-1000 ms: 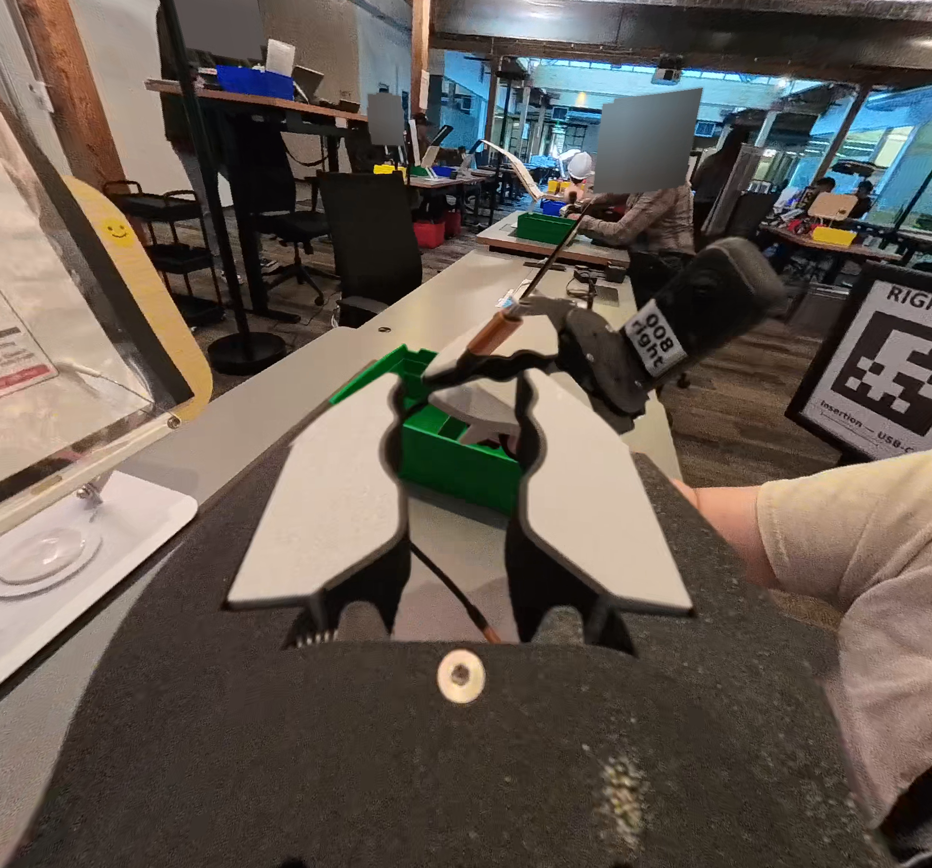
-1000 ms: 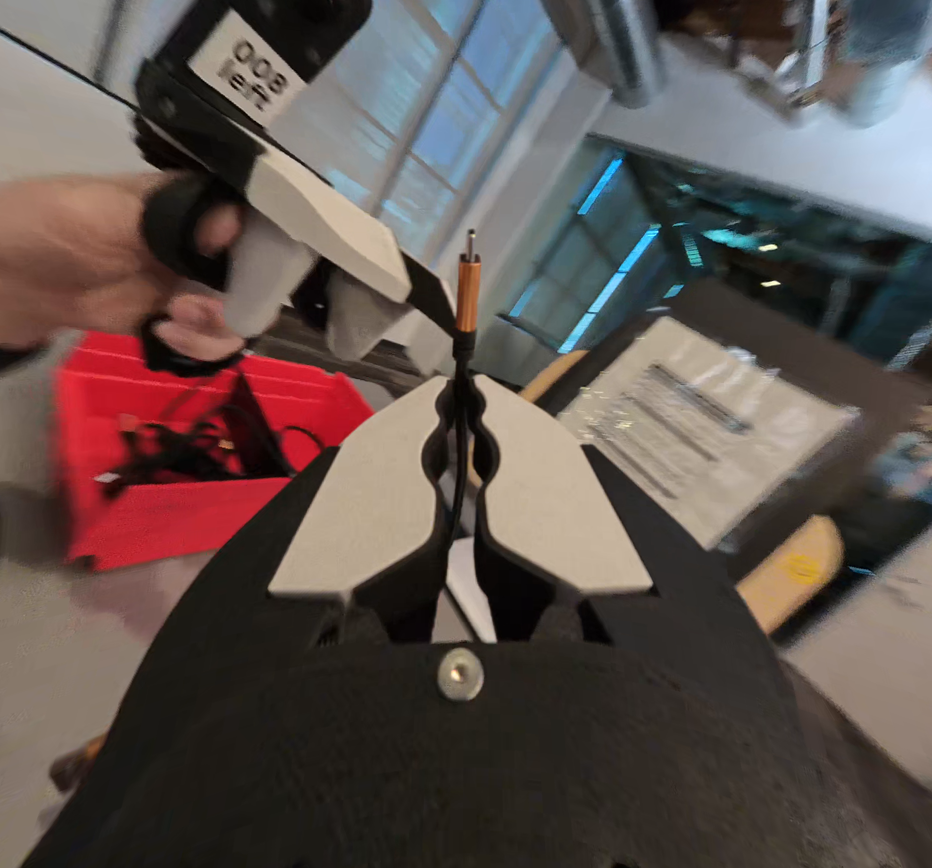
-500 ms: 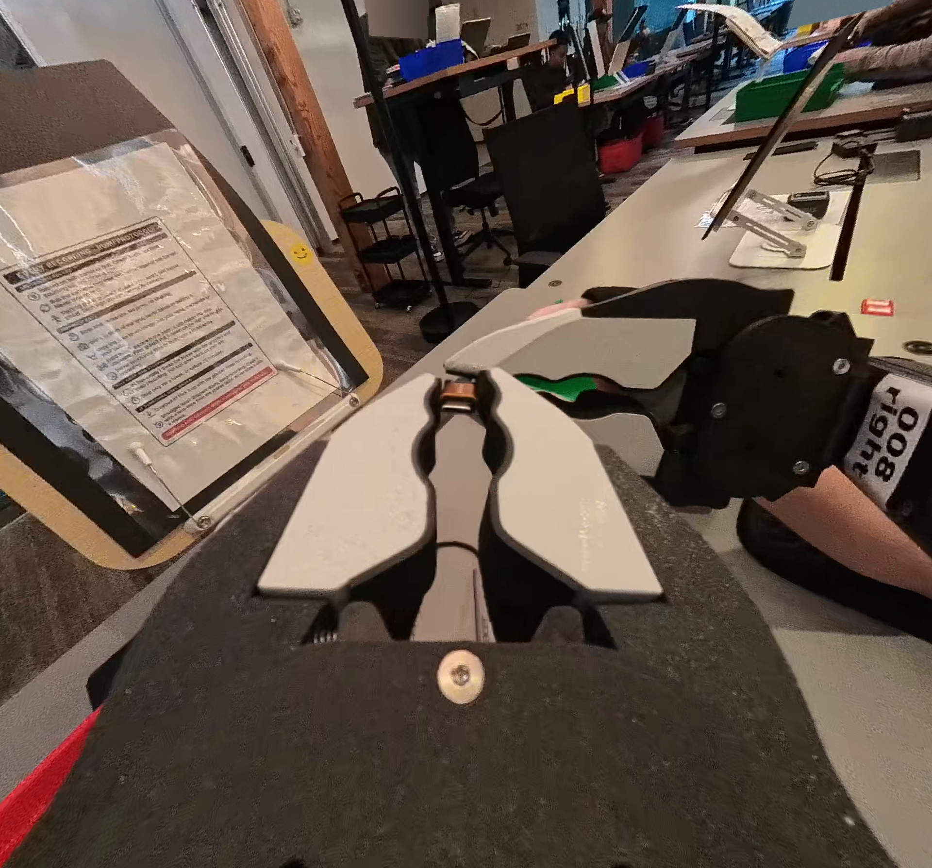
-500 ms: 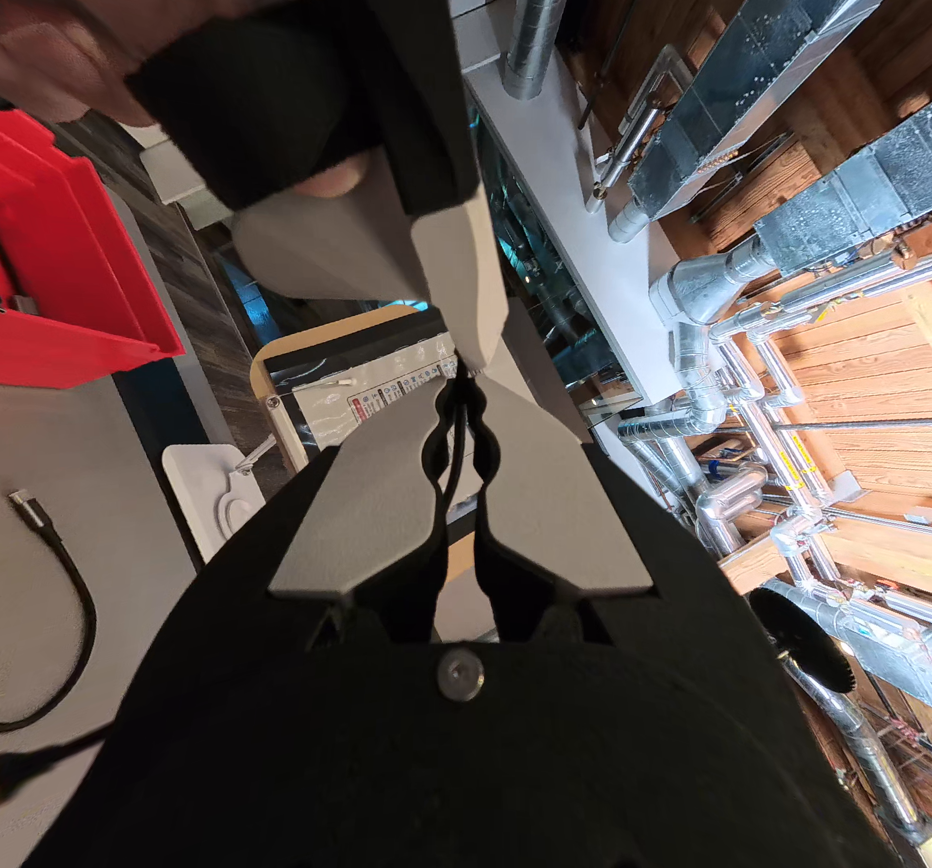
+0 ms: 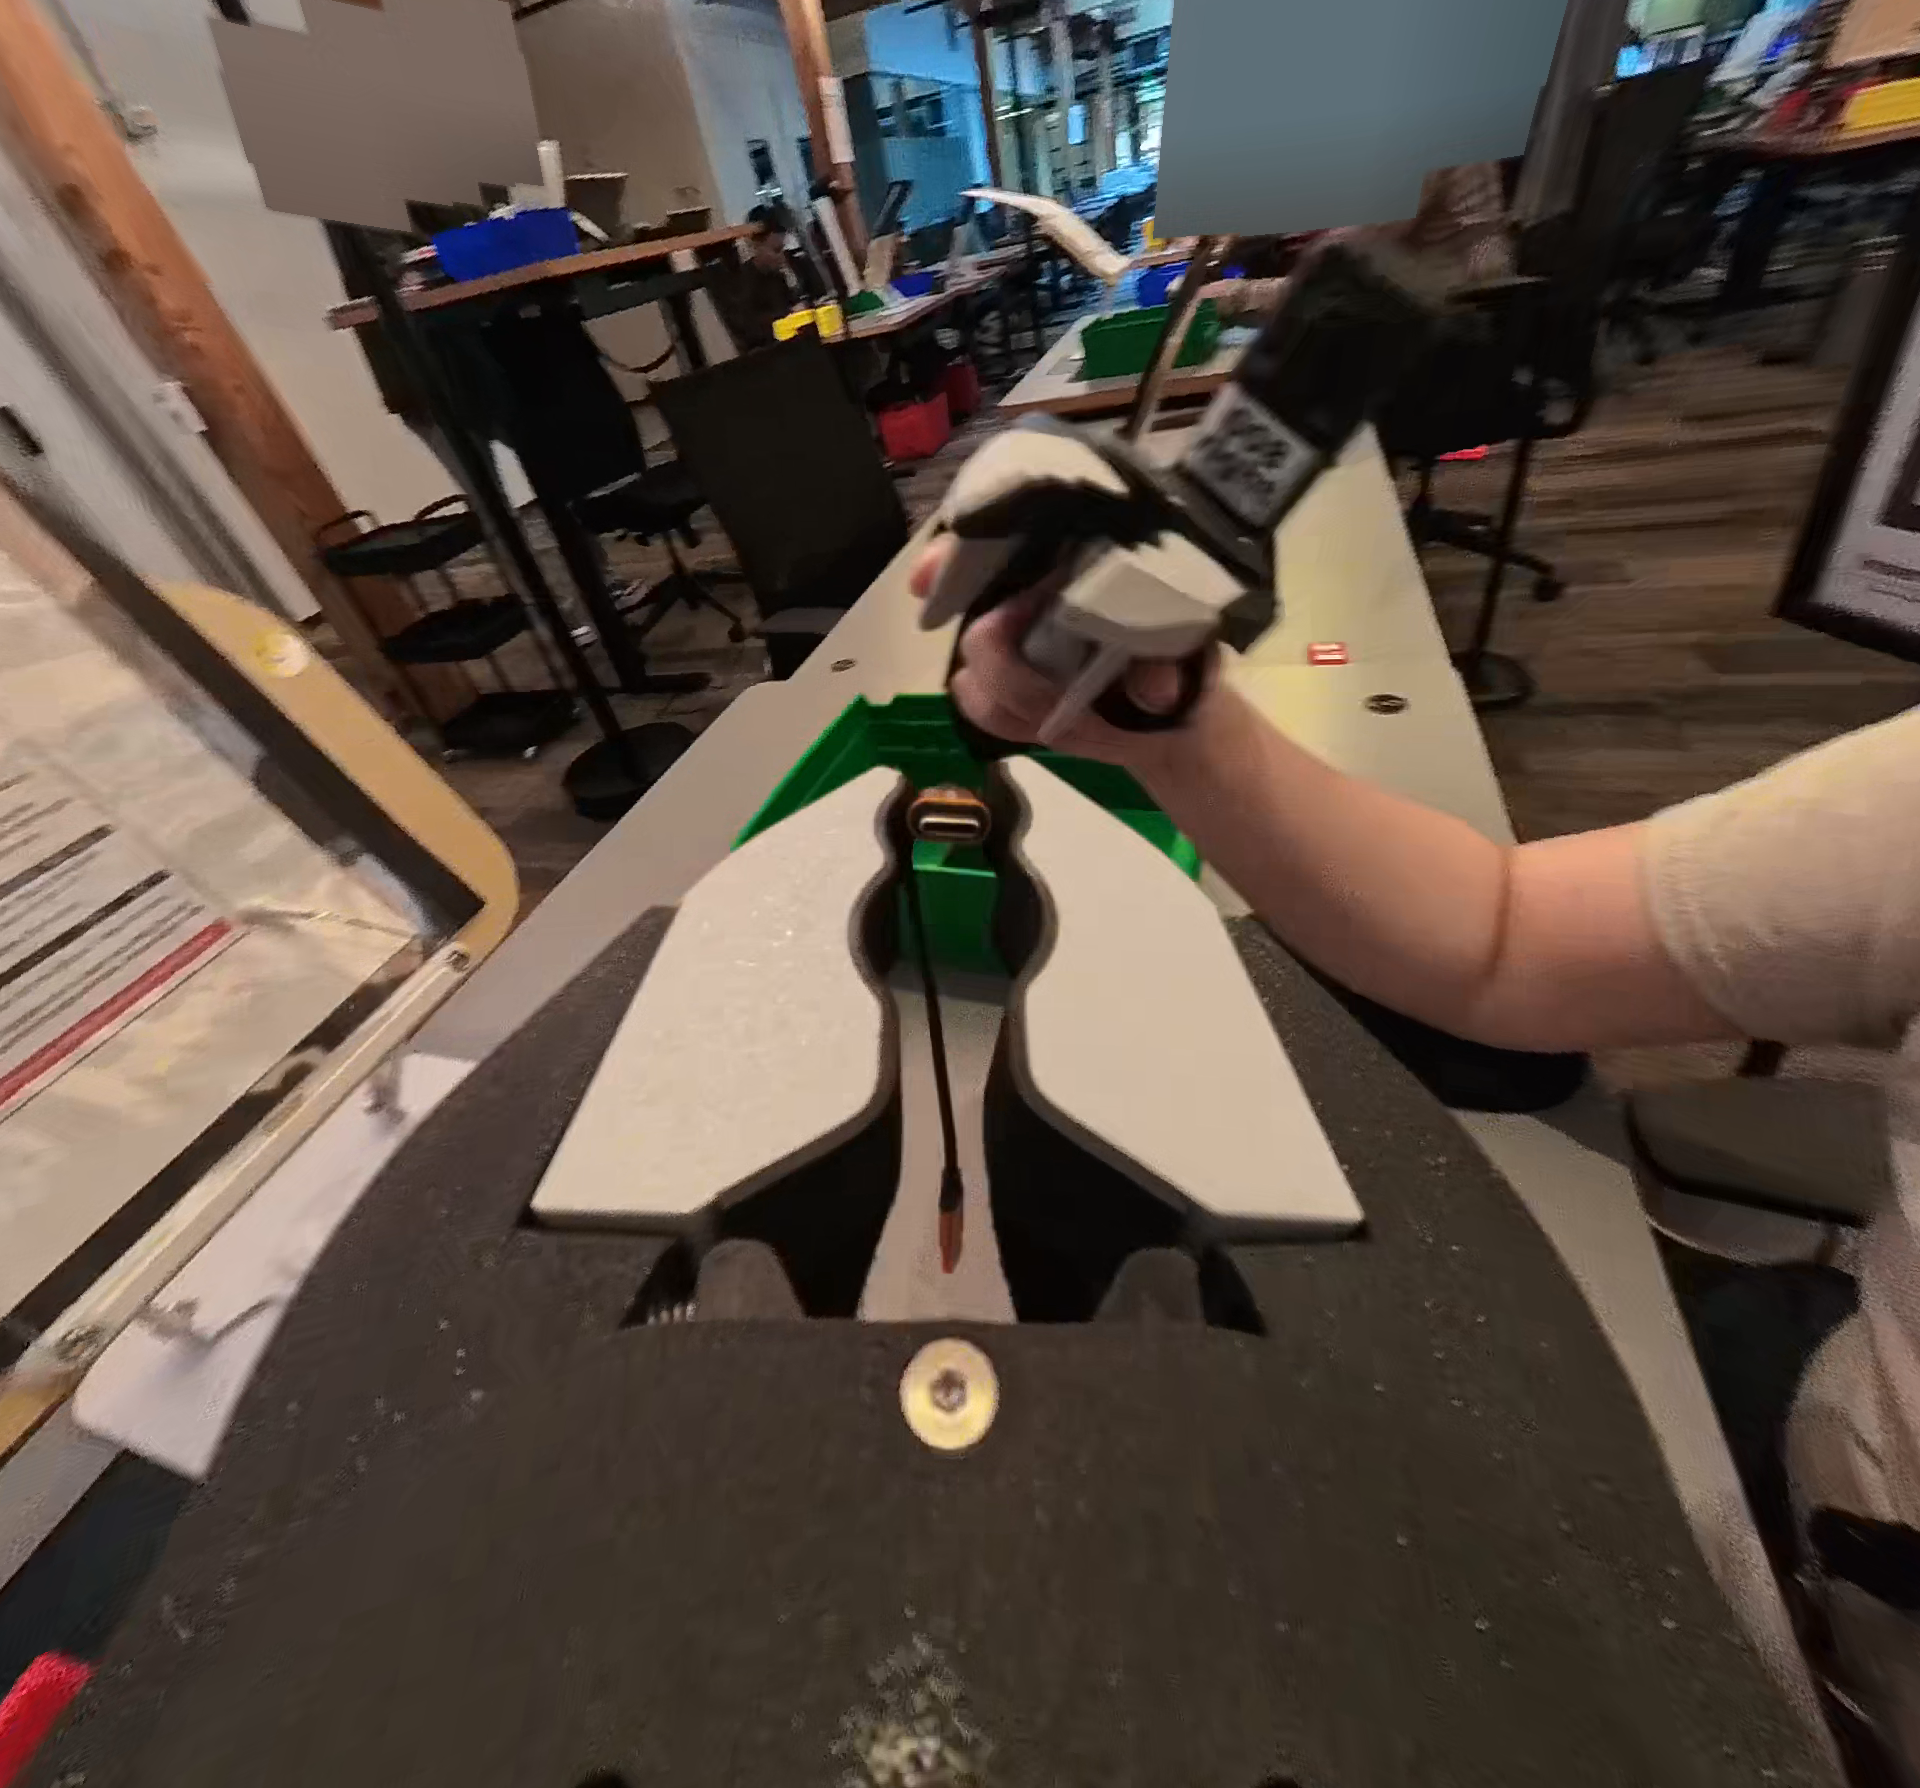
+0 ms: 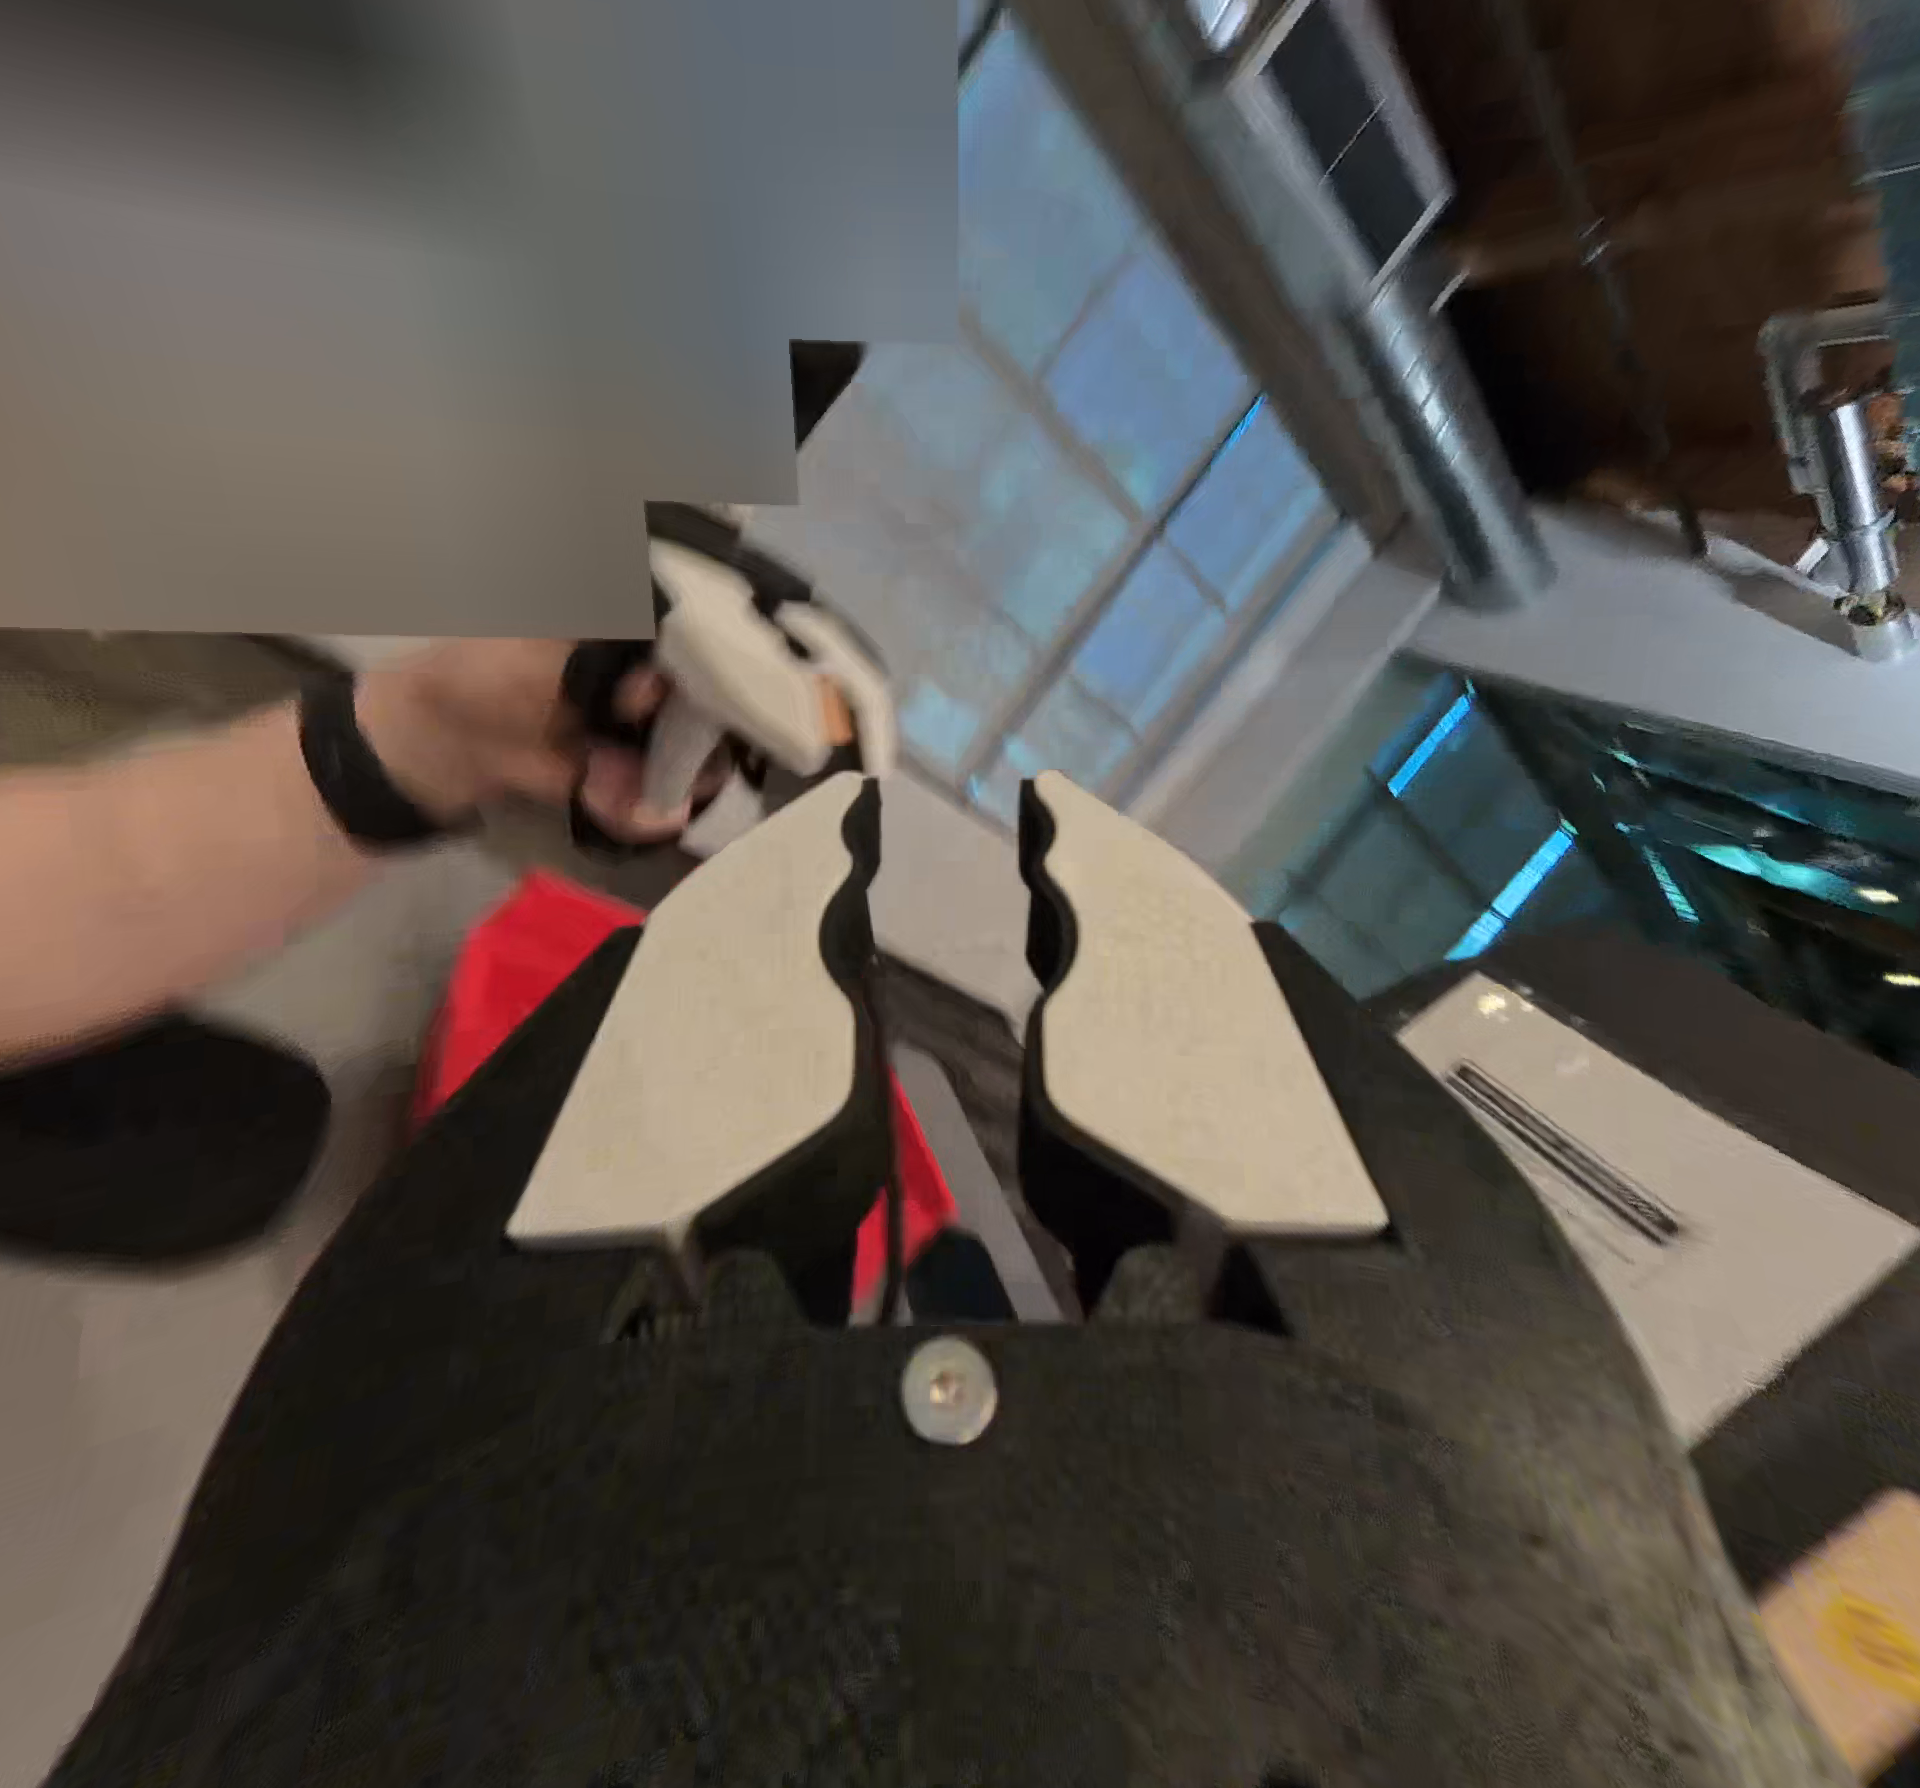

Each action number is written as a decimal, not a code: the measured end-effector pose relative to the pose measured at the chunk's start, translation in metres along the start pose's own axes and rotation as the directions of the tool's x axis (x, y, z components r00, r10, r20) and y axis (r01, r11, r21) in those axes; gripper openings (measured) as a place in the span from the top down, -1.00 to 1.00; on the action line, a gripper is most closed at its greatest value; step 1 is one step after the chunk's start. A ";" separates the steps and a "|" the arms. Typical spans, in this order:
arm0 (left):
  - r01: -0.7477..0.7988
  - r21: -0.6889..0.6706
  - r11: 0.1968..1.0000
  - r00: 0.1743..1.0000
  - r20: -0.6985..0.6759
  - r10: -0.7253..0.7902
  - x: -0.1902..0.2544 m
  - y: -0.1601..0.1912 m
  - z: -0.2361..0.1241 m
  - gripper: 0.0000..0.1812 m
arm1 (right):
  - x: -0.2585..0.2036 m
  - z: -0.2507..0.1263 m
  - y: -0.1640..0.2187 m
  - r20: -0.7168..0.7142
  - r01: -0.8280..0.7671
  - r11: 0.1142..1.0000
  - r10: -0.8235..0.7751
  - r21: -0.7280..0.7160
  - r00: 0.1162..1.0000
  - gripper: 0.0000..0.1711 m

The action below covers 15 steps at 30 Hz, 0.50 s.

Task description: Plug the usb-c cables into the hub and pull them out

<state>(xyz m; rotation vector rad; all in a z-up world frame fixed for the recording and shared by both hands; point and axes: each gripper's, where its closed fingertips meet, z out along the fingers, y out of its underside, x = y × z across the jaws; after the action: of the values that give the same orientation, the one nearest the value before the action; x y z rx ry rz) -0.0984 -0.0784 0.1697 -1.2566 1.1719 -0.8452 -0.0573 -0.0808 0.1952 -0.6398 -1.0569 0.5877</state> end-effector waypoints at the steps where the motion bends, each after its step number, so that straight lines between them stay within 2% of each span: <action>1: -0.014 0.016 1.000 0.998 -0.062 0.015 0.012 -0.004 -0.001 0.87 | 0.012 -0.009 -0.007 -0.017 -0.094 0.992 0.096 0.090 0.995 0.72; 3: -0.033 0.057 0.998 0.987 -0.154 0.042 0.031 -0.012 -0.003 0.87 | 0.039 -0.023 -0.005 -0.044 -0.269 0.940 0.284 0.209 0.958 0.79; 5: -0.029 0.115 0.993 0.972 -0.229 0.055 0.047 -0.021 -0.004 0.87 | 0.048 -0.021 0.014 -0.042 -0.386 0.896 0.404 0.218 0.914 0.78; 7: -0.019 0.170 0.985 0.965 -0.256 0.063 0.052 -0.028 -0.003 0.87 | 0.026 -0.001 0.044 -0.007 -0.357 0.928 0.360 0.111 0.933 0.74; 10: 0.000 0.208 0.978 0.966 -0.254 0.054 0.046 -0.030 0.001 0.87 | -0.028 0.033 0.075 0.106 -0.202 0.979 0.203 -0.012 0.974 0.68; 11: 0.005 0.207 0.978 0.973 -0.228 0.043 0.039 -0.028 0.003 0.87 | -0.039 0.040 0.068 0.121 -0.189 0.981 0.184 0.030 0.975 0.68; 13: 0.022 0.210 0.977 0.977 -0.211 0.023 0.029 -0.025 0.003 0.87 | -0.049 0.041 0.035 0.180 -0.285 0.939 0.252 0.191 0.951 0.69; 15: 0.056 0.219 0.974 0.977 -0.214 -0.008 0.023 -0.025 0.001 0.87 | -0.040 0.037 0.016 0.173 -0.366 0.891 0.329 0.269 0.928 0.70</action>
<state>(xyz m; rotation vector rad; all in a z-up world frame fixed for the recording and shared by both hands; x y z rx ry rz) -0.0886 -0.1041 0.1894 -1.0214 1.1886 -1.1250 -0.1082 -0.0912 0.1723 -0.5334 -0.9468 1.0917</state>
